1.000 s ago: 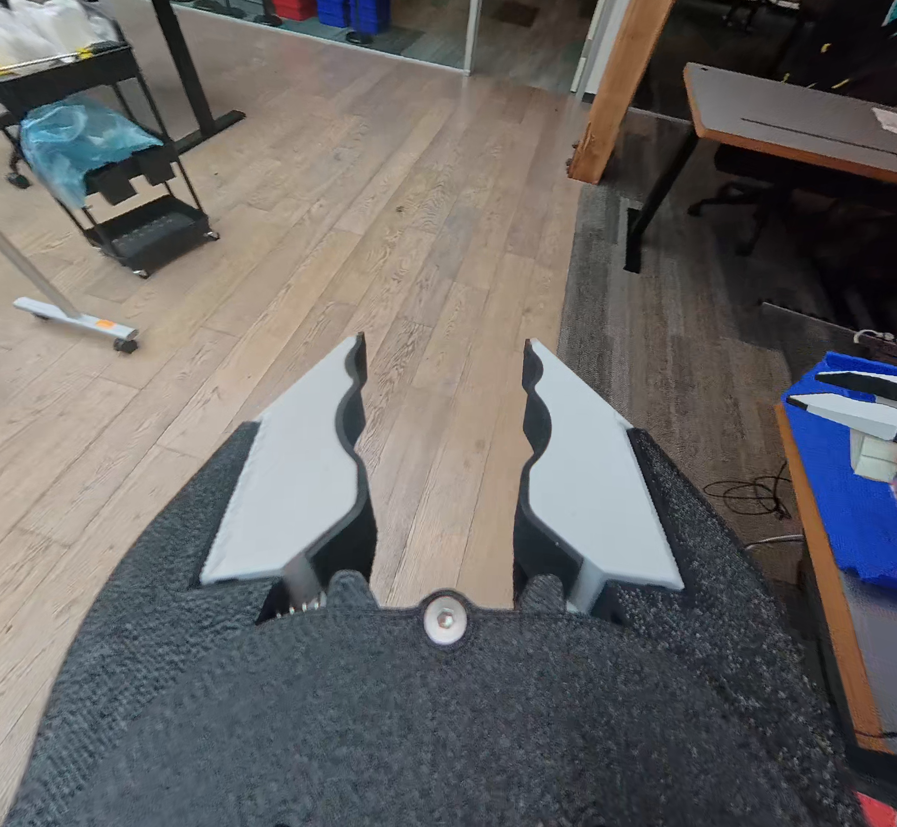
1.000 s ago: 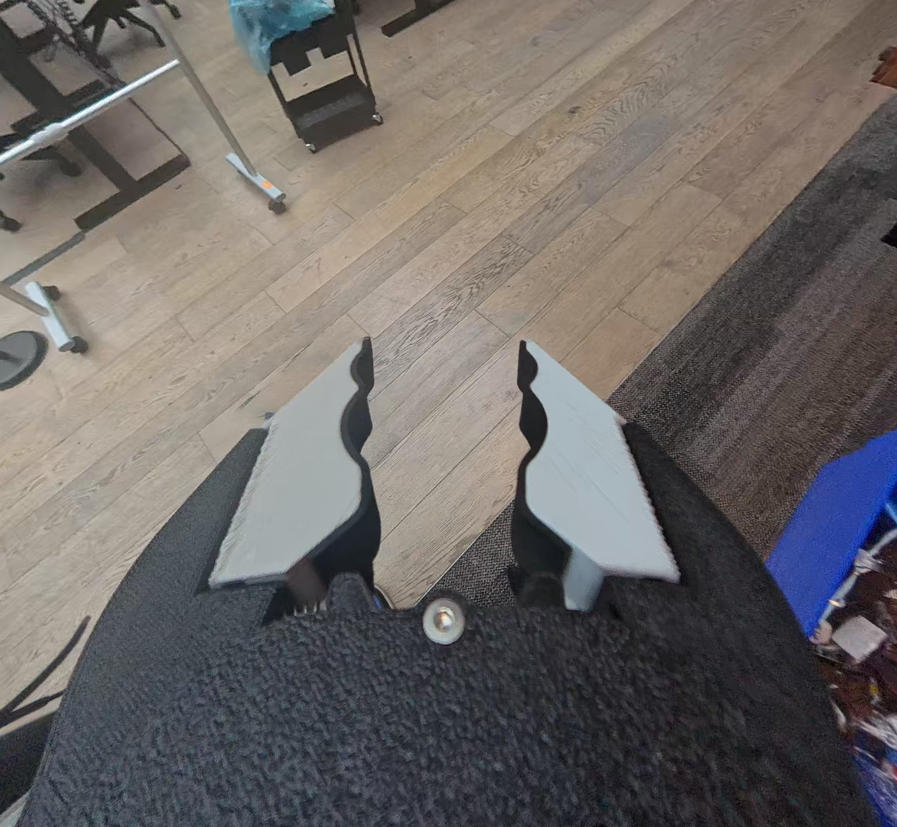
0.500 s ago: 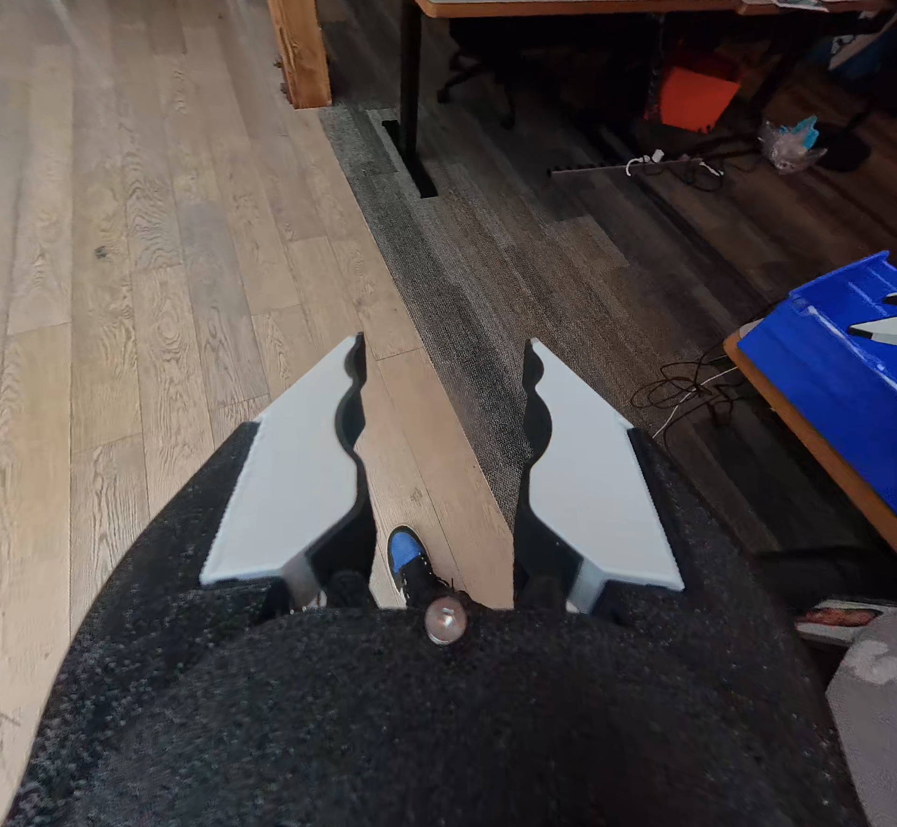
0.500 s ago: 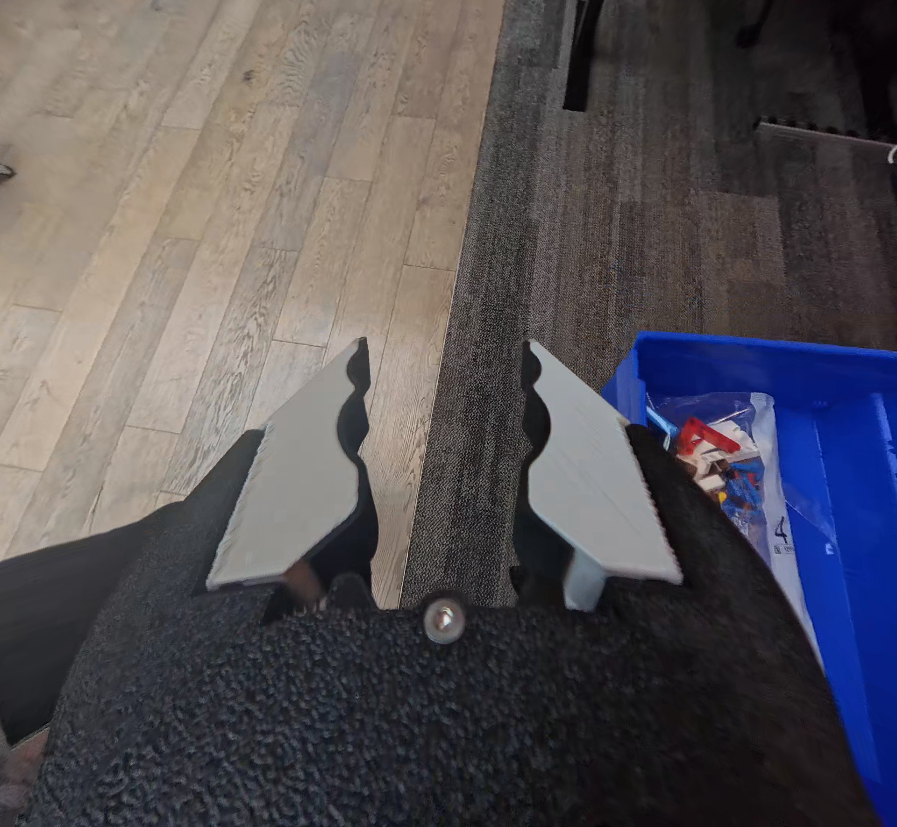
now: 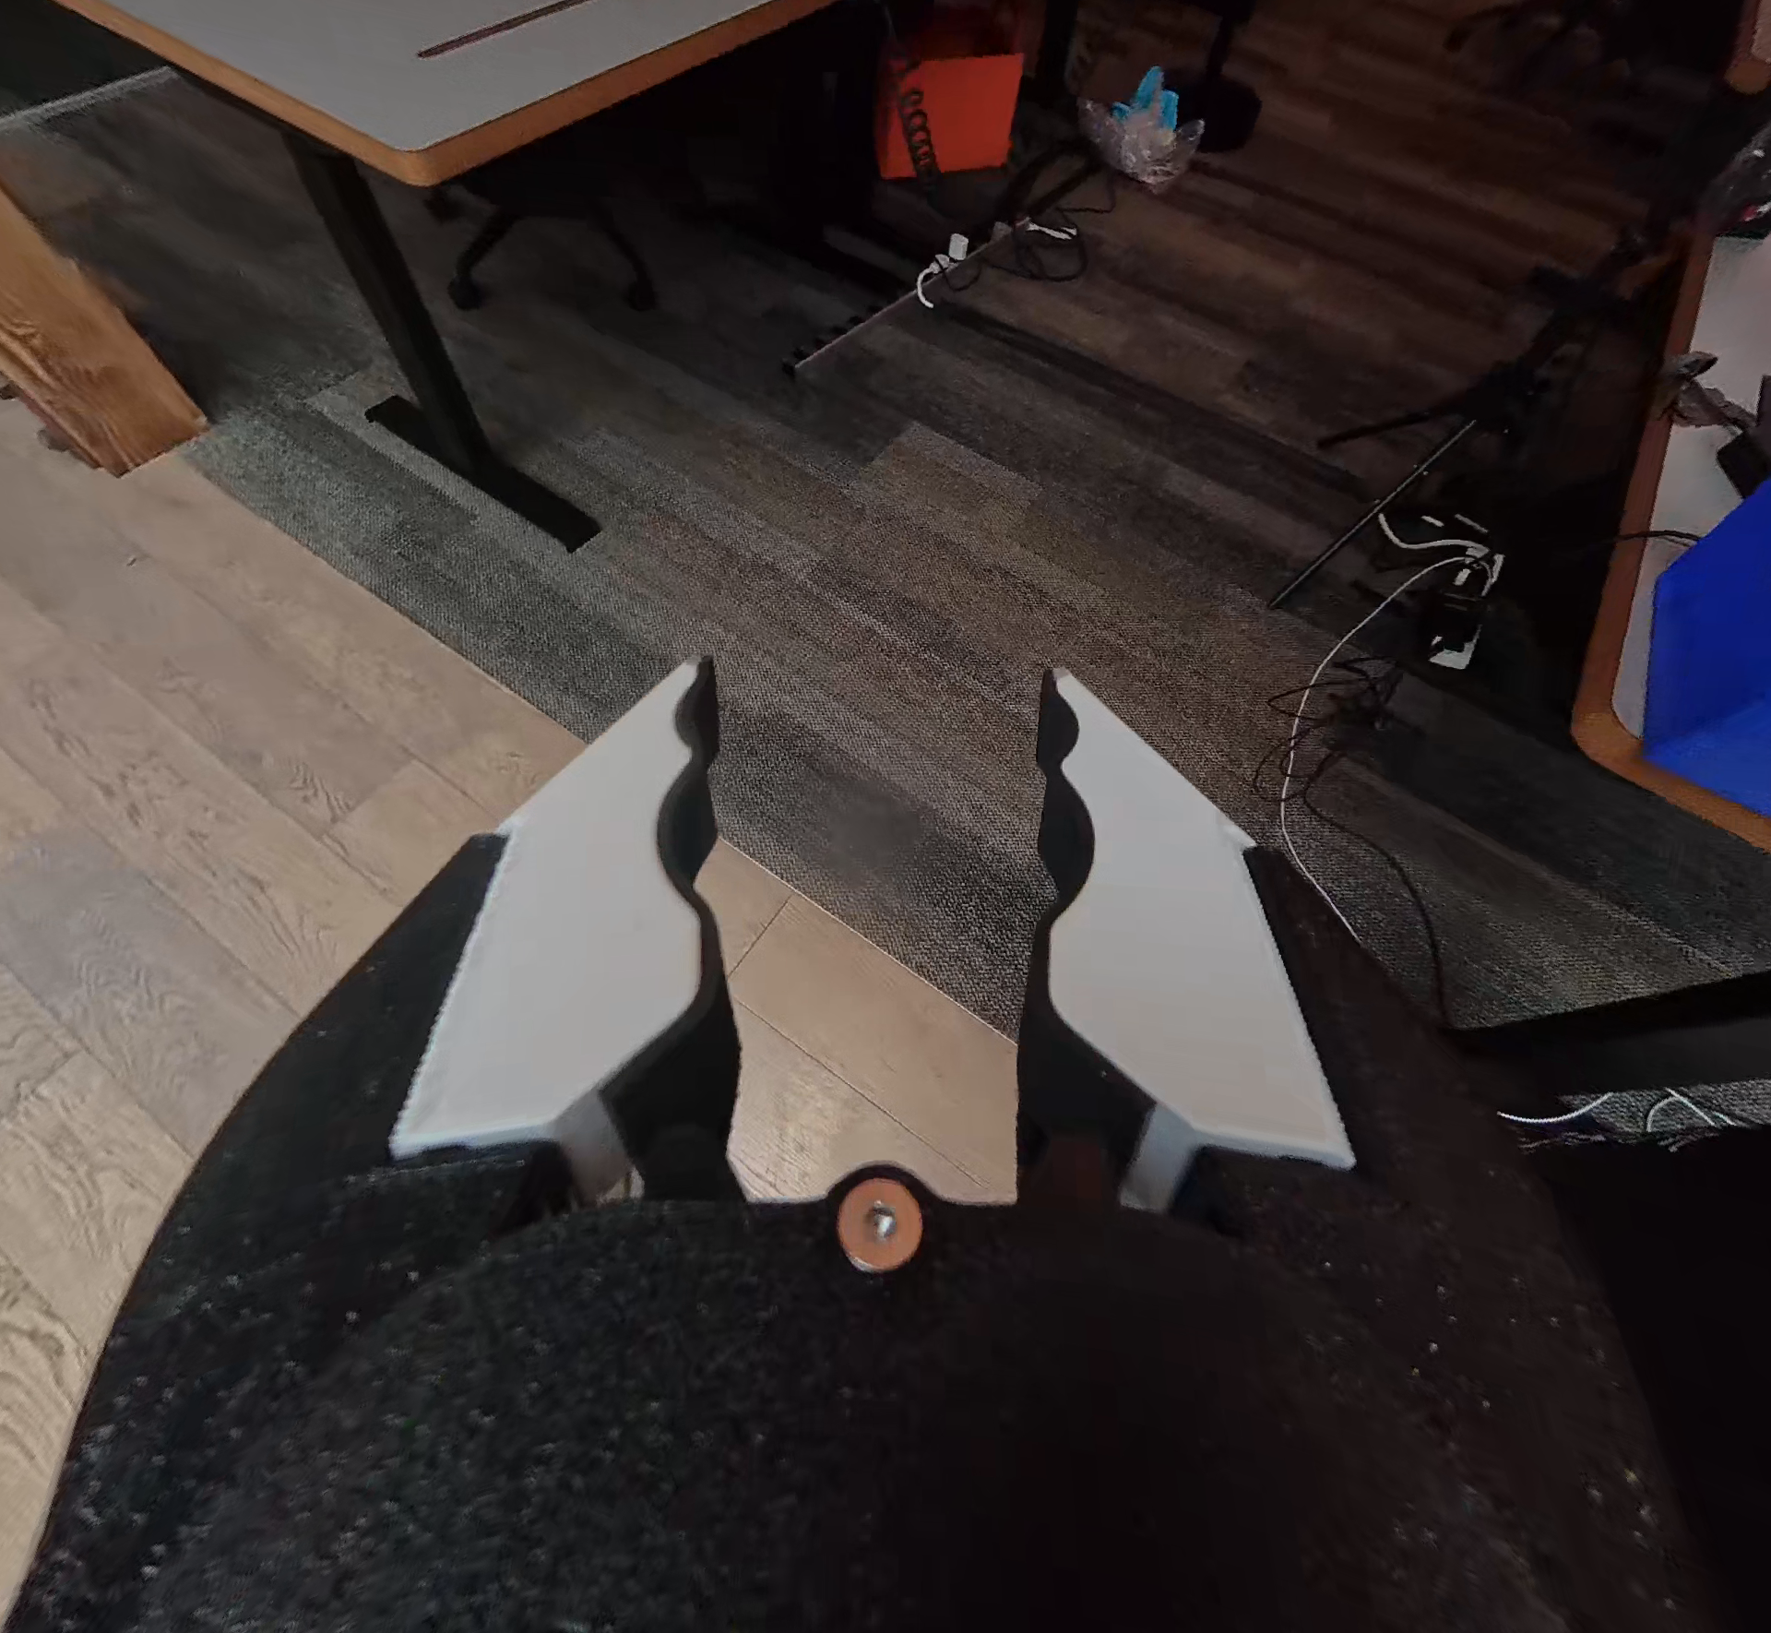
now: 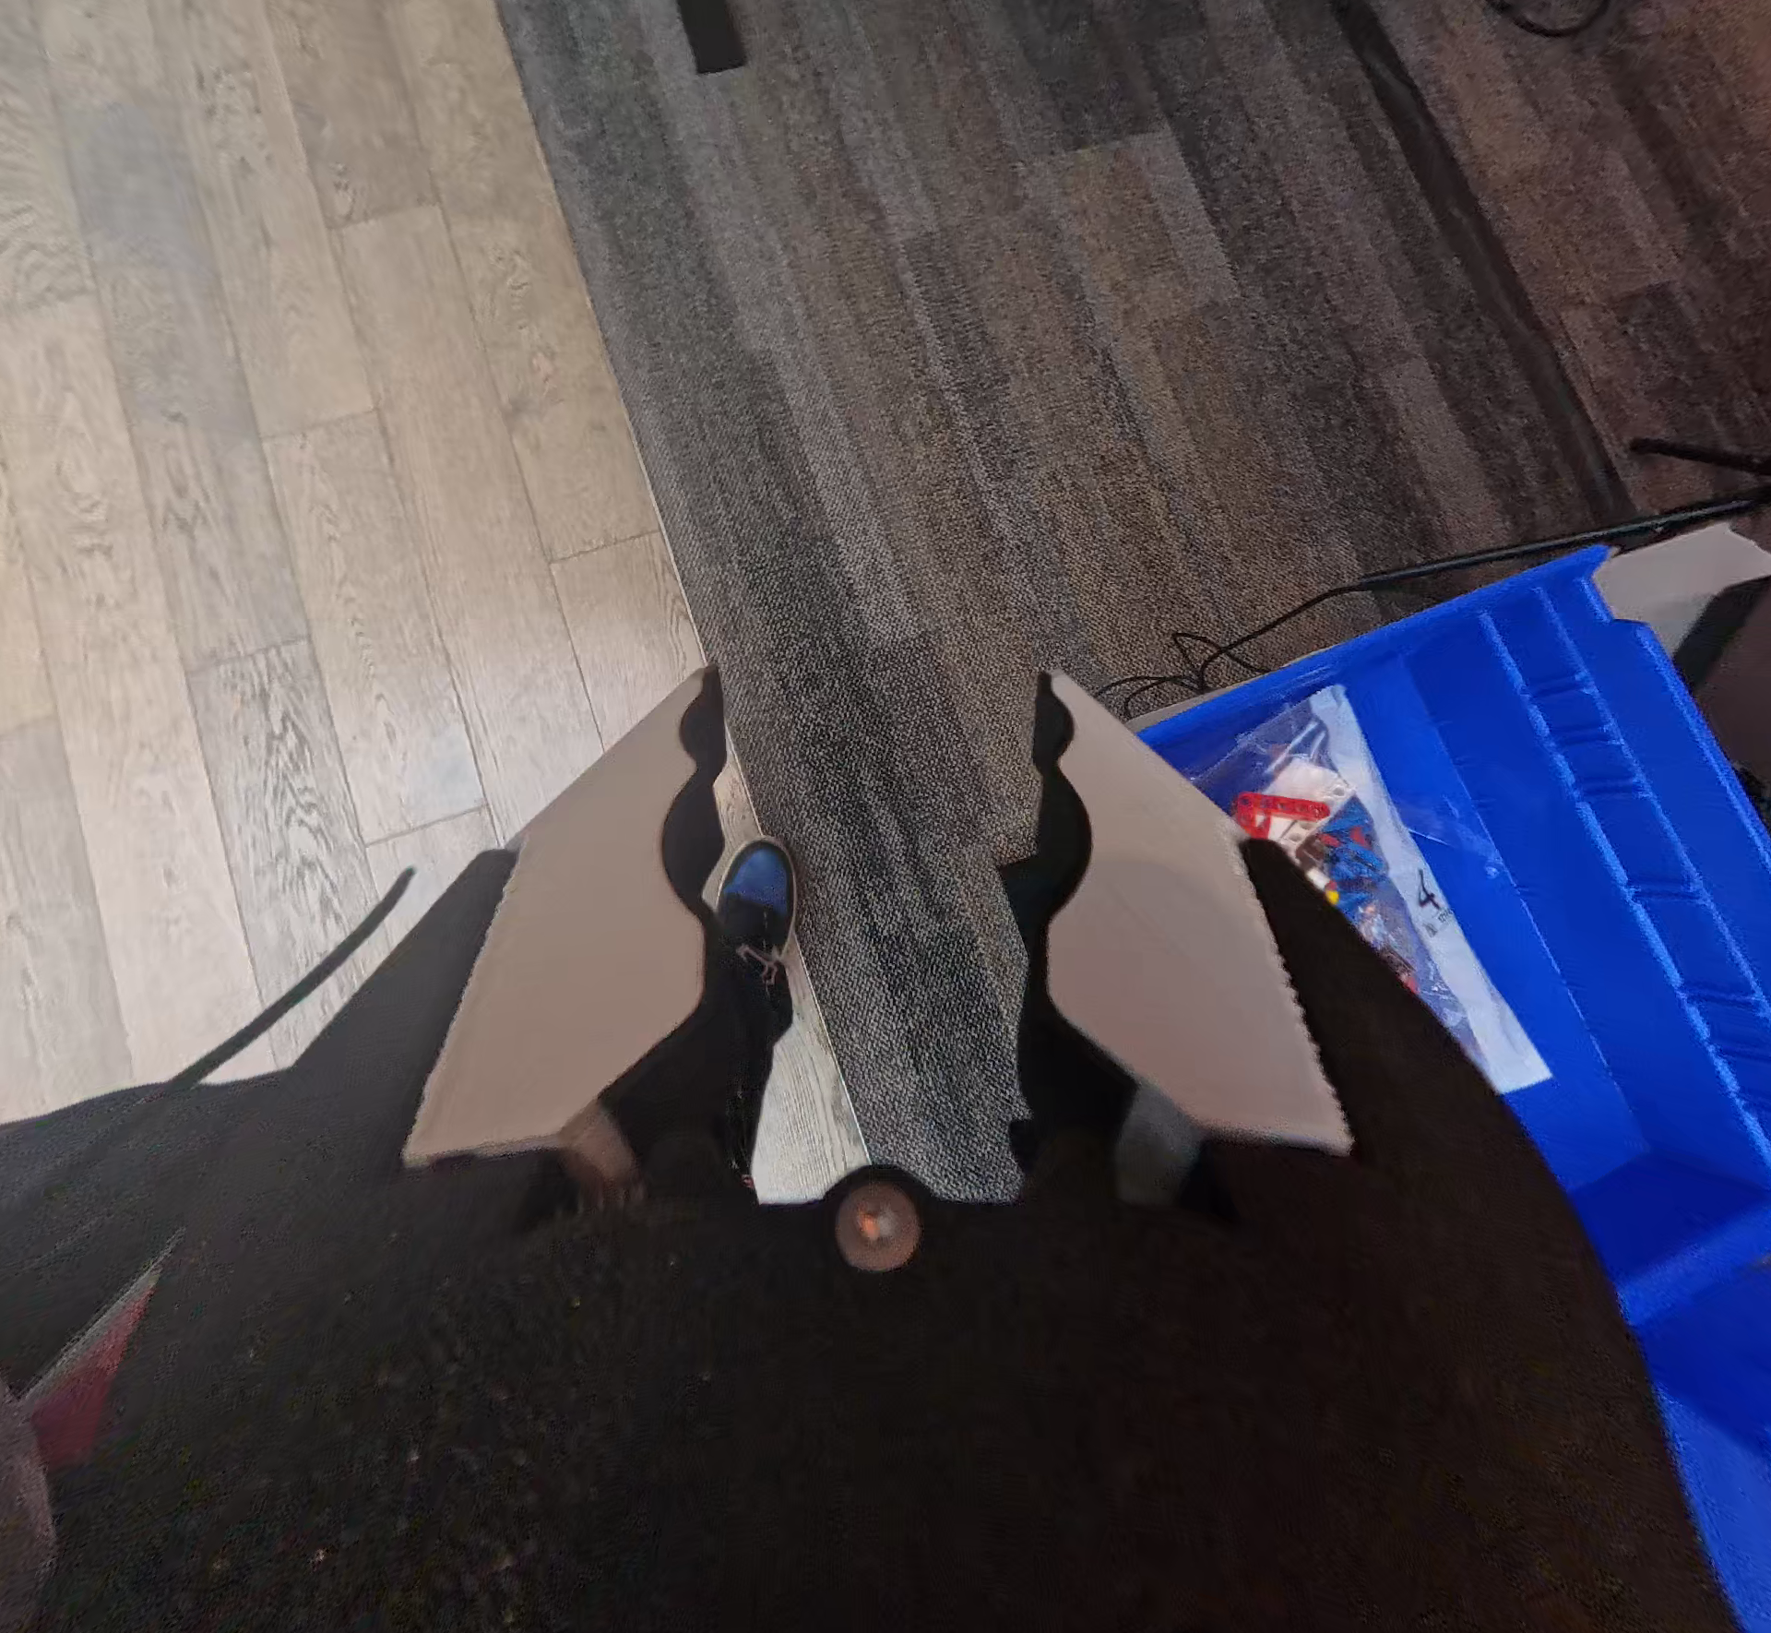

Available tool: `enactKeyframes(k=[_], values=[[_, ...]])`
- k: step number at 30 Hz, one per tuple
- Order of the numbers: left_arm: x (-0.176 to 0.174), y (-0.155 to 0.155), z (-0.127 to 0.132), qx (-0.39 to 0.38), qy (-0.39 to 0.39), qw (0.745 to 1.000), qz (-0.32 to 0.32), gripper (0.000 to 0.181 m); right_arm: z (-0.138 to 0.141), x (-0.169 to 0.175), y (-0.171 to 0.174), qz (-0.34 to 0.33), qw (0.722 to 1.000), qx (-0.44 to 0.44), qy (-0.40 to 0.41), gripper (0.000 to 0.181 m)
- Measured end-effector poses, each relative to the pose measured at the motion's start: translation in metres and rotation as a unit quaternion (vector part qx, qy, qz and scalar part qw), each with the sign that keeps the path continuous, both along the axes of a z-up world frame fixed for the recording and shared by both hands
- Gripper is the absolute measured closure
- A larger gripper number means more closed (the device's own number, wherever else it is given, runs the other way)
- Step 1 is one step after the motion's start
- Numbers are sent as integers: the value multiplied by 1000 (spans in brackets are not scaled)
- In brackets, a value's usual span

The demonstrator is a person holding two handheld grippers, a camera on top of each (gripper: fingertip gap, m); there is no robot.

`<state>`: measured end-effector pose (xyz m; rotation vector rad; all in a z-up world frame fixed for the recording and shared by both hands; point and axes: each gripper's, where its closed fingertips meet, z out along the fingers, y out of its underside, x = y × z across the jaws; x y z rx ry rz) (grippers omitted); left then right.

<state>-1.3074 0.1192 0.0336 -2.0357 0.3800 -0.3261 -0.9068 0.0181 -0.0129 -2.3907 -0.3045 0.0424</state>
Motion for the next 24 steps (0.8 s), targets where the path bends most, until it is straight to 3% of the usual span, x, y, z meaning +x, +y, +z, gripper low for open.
enactKeyframes(k=[6, 11, 16, 19, 24], values=[[52, 91, 14, -14, -44, 999, -25, 117, -14, 17, 69, -80, 996, 16, 42, 116], [84, 155, 22, -30, -33, 999, -10, 118, -58, 15, 189, -63, 995, 19, 71, 116], [119, 228, 32, -43, -23, 998, -40, 117, -52, 27, 300, -52, 994, 50, 82, 115], [130, 273, 33, -42, -26, 998, -39, 117, -50, 47, 327, -61, 994, 51, 75, 115], [152, 319, 26, -56, -41, 996, -64, 117, -50, 84, 340, -99, 993, 42, 57, 115]])
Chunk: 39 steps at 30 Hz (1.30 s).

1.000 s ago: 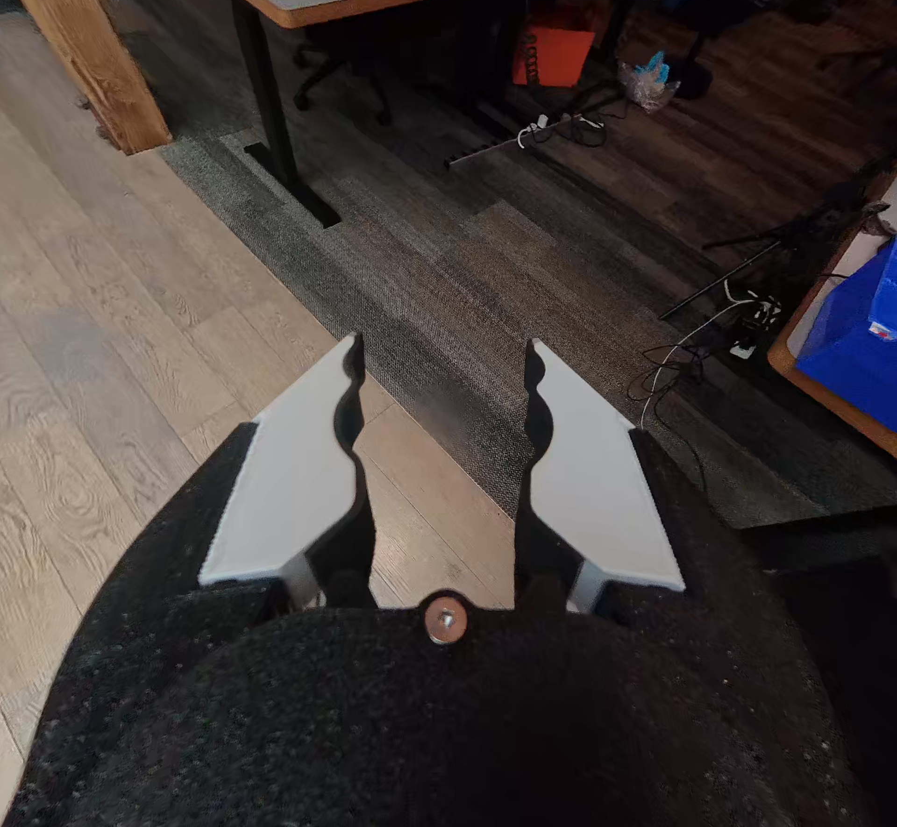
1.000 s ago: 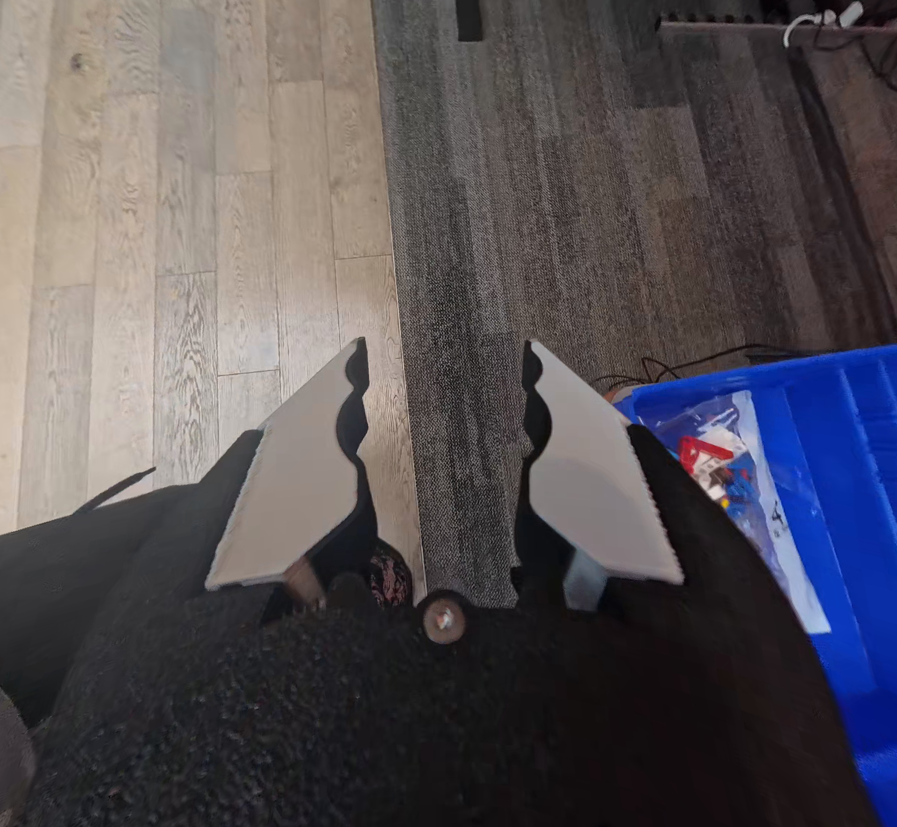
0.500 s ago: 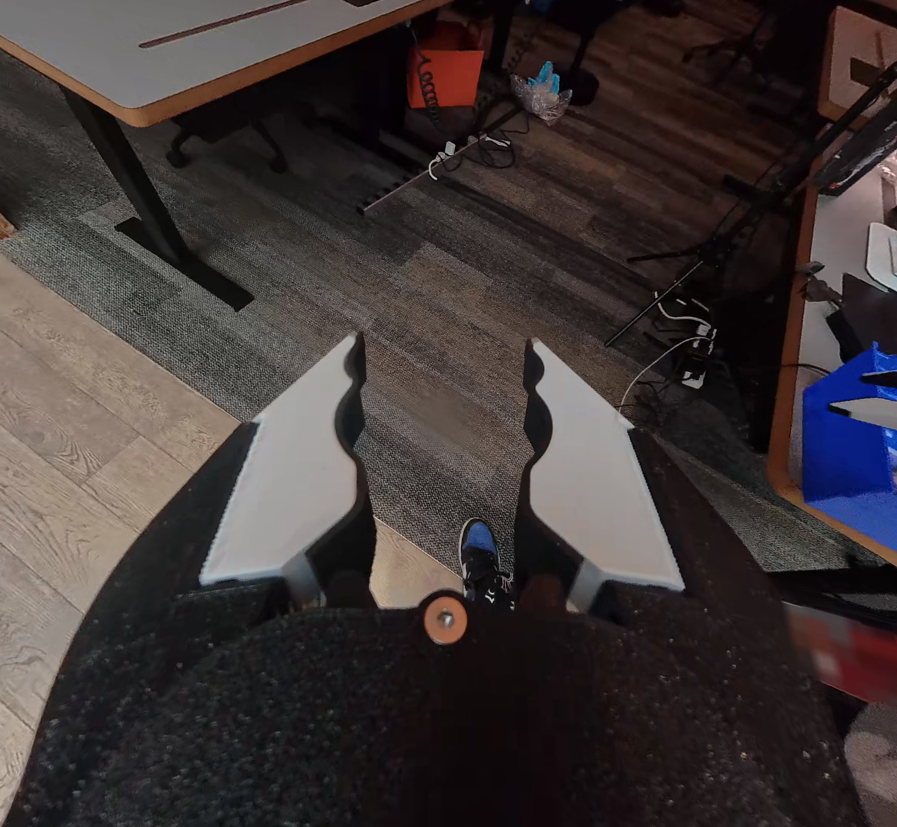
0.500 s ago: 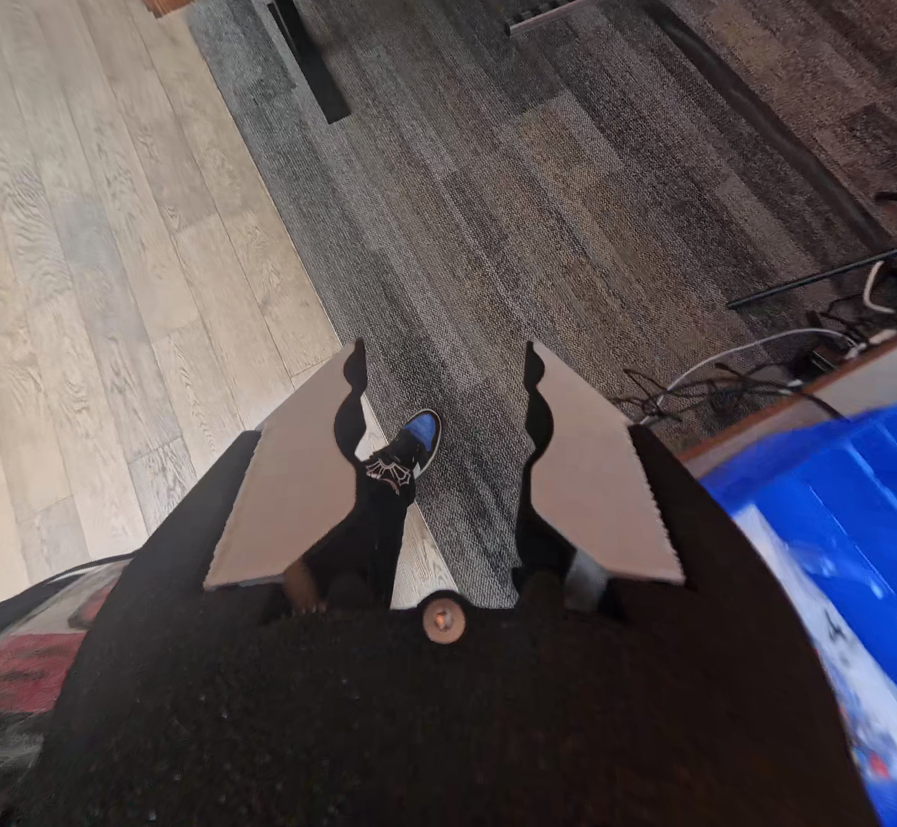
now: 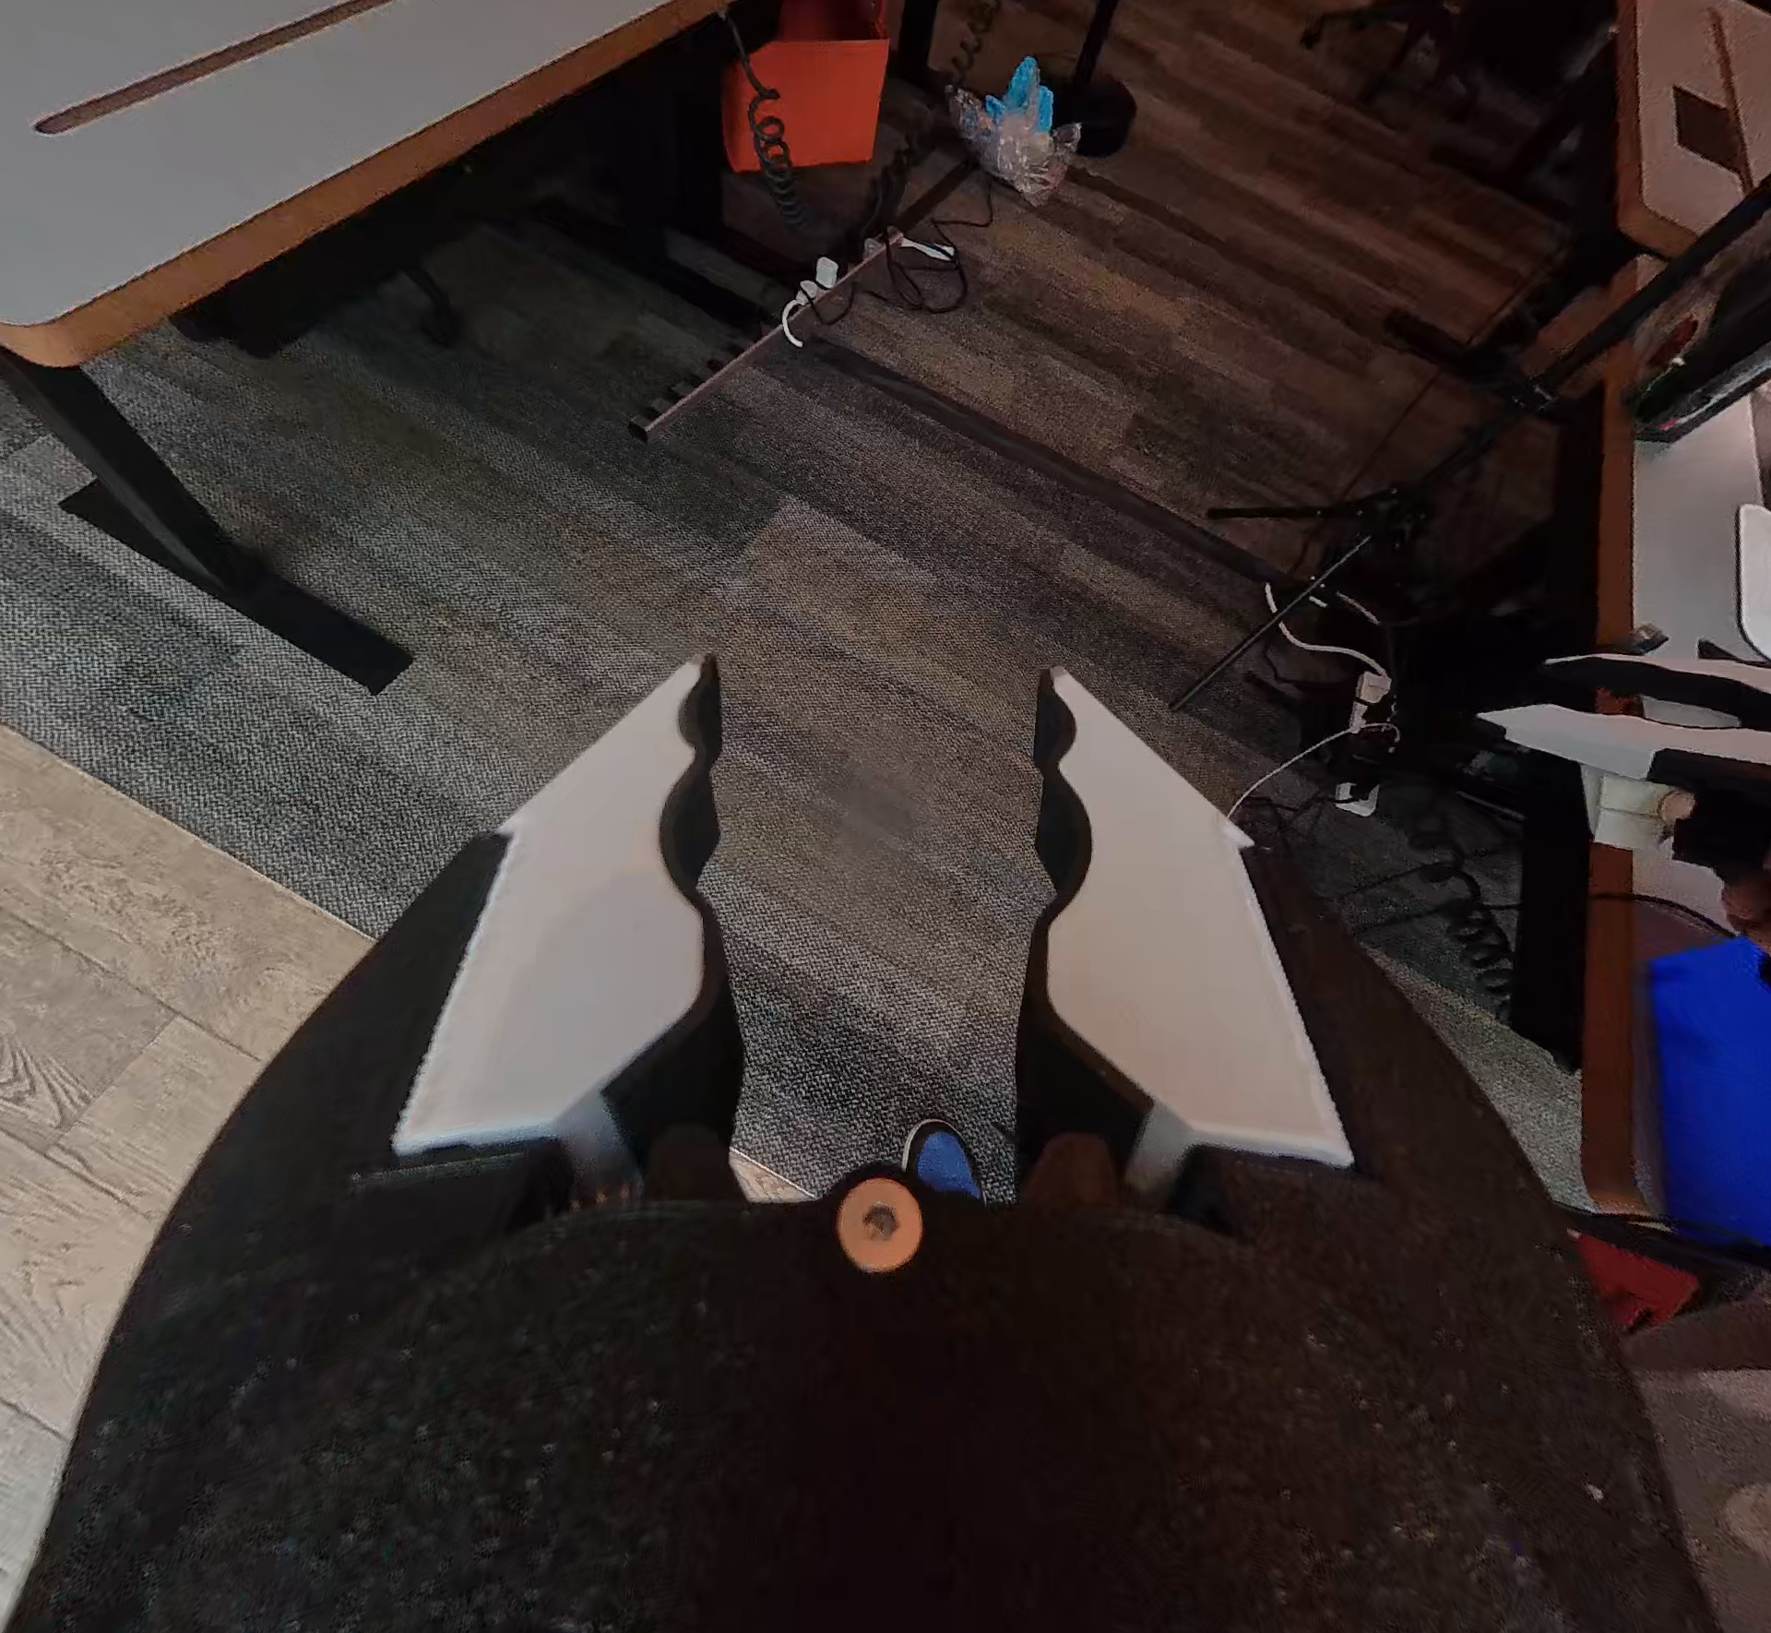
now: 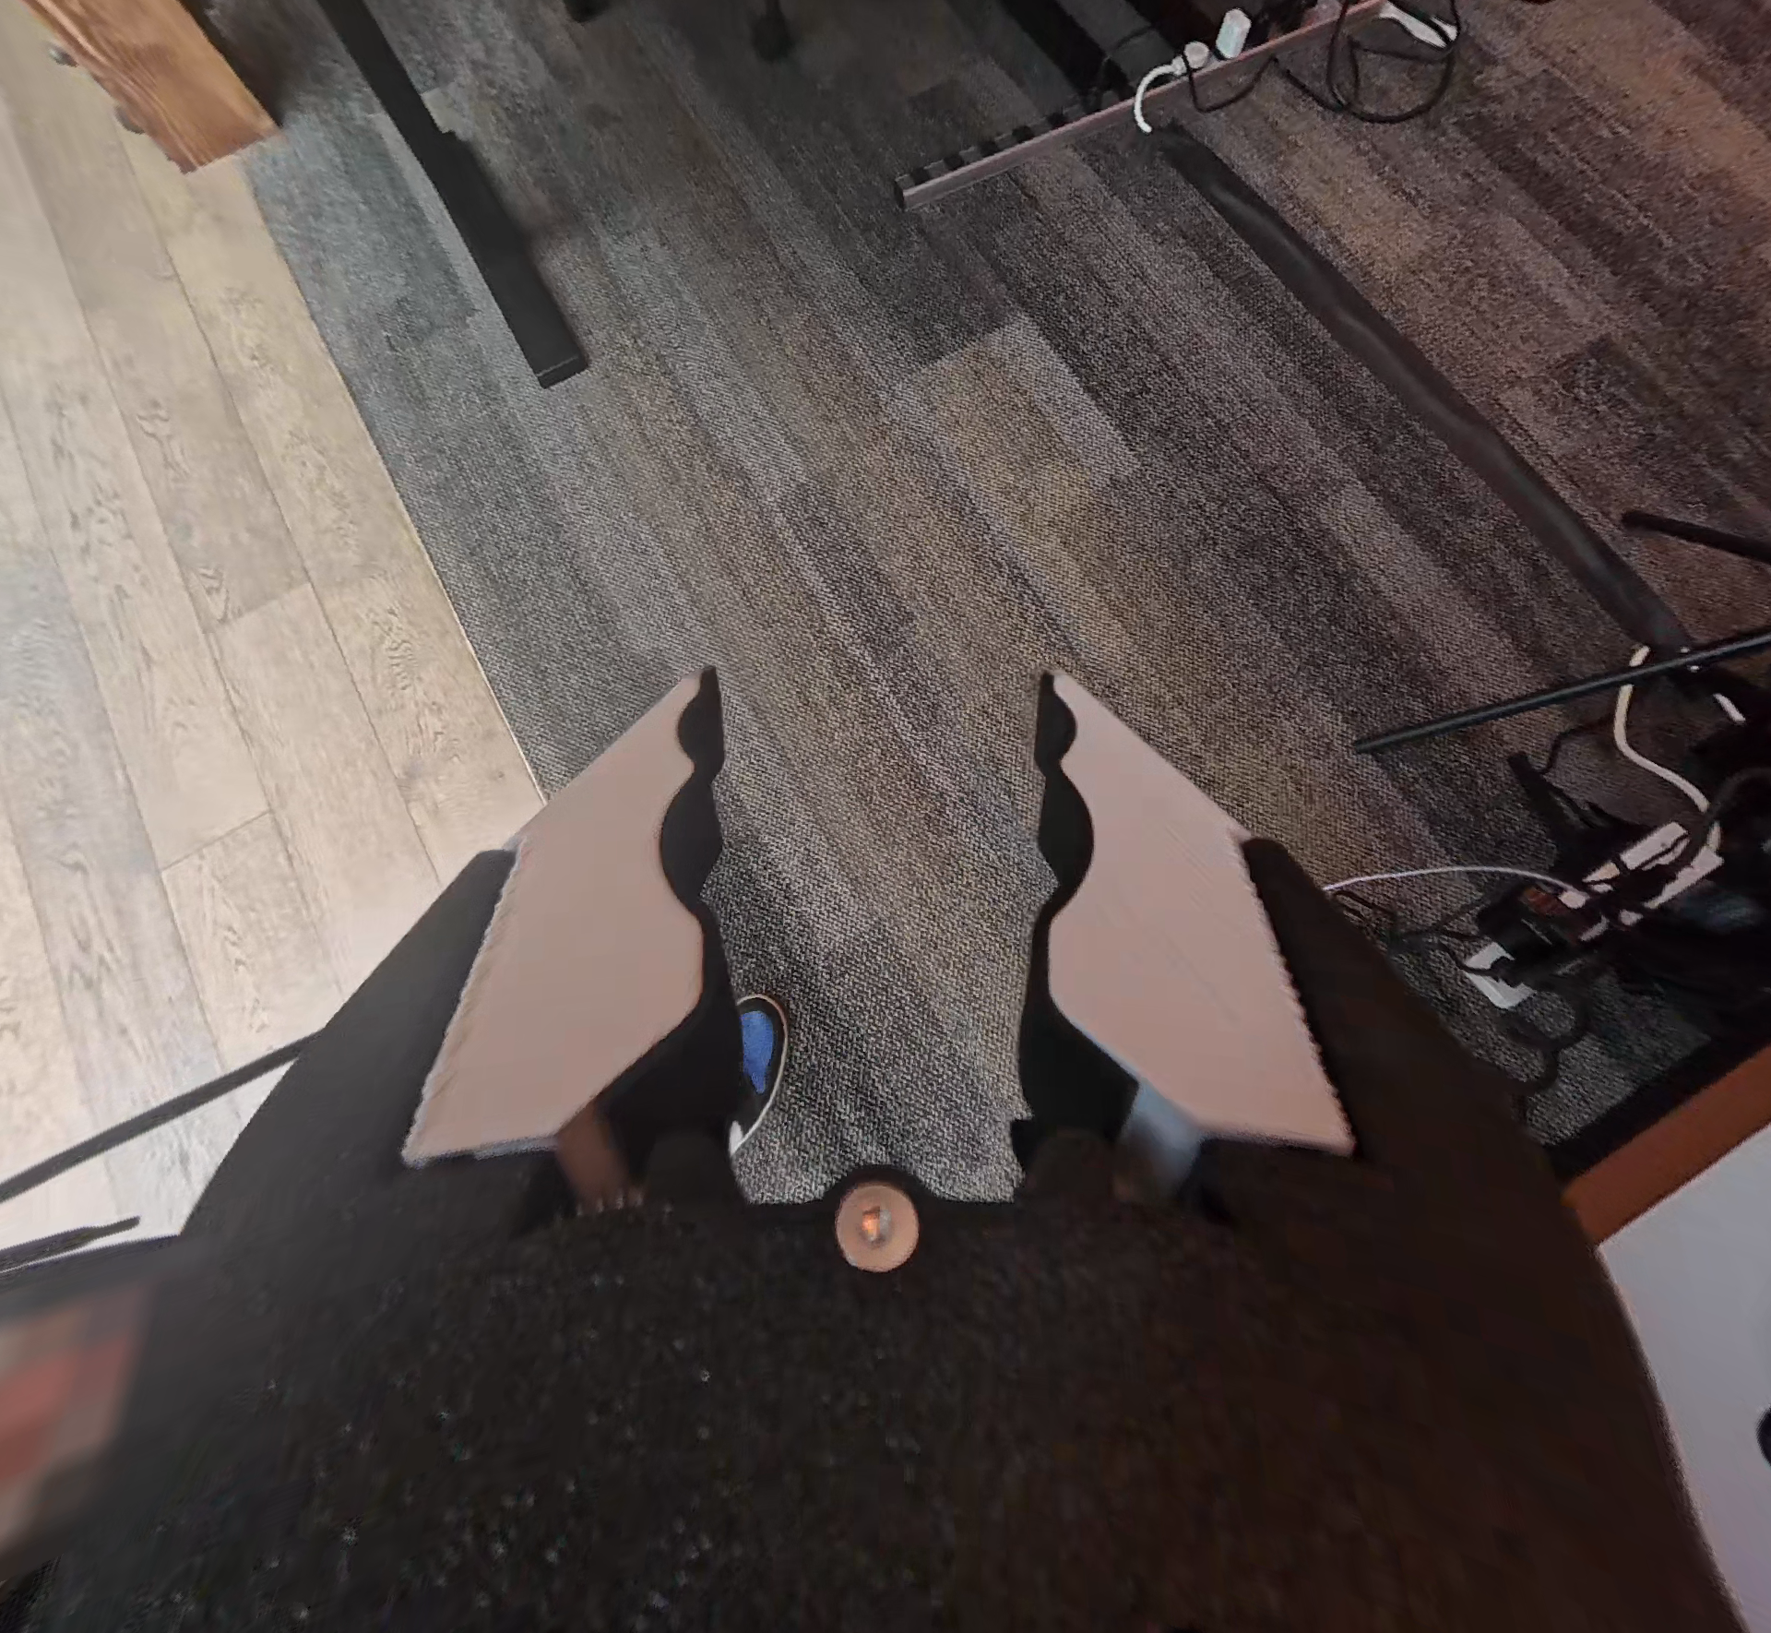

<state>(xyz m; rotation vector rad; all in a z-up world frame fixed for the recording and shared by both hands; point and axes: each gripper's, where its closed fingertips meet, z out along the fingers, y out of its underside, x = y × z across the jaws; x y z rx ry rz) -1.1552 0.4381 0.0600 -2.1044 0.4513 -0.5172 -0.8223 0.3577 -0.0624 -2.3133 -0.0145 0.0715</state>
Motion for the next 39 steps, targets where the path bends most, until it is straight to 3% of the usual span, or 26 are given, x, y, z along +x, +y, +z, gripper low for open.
enactKeyframes(k=[3, 8, 16, 19, 26, 32, 39], values=[[8, 19, -9, -10, -3, 1000, -22, 117, 1, 11, 7, -24, 1000, -5, -5, 116], [9, 45, -24, -20, -16, 999, -47, 117, 10, -1, 17, -29, 999, -11, -21, 115], [8, 107, -84, -35, -12, 986, -160, 118, 32, -20, 20, -126, 990, -46, -54, 115], [-2, 143, -83, -15, -12, 980, -198, 118, 32, -47, 33, -158, 985, -66, -31, 115], [-44, 208, -84, 5, -5, 978, -209, 117, 25, -101, 74, -134, 986, -91, -36, 114], [-39, 217, -93, -3, -3, 972, -236, 117, 26, -116, 69, -132, 985, -93, -54, 114], [33, 193, -81, 7, -9, 935, -355, 117, 28, -111, 9, -231, 969, -79, -40, 114]])
